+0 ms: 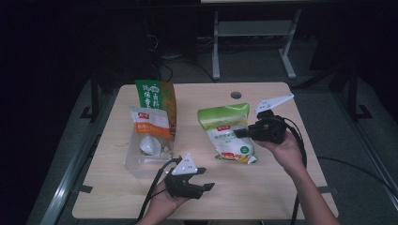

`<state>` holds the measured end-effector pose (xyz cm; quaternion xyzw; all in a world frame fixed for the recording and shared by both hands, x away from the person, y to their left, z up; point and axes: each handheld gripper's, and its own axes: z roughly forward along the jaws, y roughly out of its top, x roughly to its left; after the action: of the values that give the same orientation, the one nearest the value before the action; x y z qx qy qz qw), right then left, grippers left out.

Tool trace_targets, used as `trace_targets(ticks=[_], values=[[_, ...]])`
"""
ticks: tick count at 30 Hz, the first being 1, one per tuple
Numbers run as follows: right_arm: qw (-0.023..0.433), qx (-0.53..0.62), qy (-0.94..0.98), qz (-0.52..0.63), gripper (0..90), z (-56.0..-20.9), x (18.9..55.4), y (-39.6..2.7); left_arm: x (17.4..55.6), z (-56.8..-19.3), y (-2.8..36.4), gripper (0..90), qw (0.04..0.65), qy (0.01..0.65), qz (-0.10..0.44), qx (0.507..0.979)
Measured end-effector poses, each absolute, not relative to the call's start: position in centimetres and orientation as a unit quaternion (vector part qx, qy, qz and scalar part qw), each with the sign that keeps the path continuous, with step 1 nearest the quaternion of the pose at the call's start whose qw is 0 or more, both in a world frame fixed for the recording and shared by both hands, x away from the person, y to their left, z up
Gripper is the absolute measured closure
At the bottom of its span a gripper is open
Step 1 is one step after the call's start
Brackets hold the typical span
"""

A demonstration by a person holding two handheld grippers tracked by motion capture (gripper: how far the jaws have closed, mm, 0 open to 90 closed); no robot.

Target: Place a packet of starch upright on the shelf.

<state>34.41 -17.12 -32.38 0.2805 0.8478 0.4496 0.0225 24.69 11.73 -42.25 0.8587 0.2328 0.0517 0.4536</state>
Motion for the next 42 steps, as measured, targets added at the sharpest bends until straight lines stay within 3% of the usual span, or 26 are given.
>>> trace_targets(ticks=[42], values=[[-0.014,0.175,0.86,0.479,89.5,-27.7,36.3,-4.0,22.9,-43.3,13.9,32.8,0.451,0.214,0.072,0.864]])
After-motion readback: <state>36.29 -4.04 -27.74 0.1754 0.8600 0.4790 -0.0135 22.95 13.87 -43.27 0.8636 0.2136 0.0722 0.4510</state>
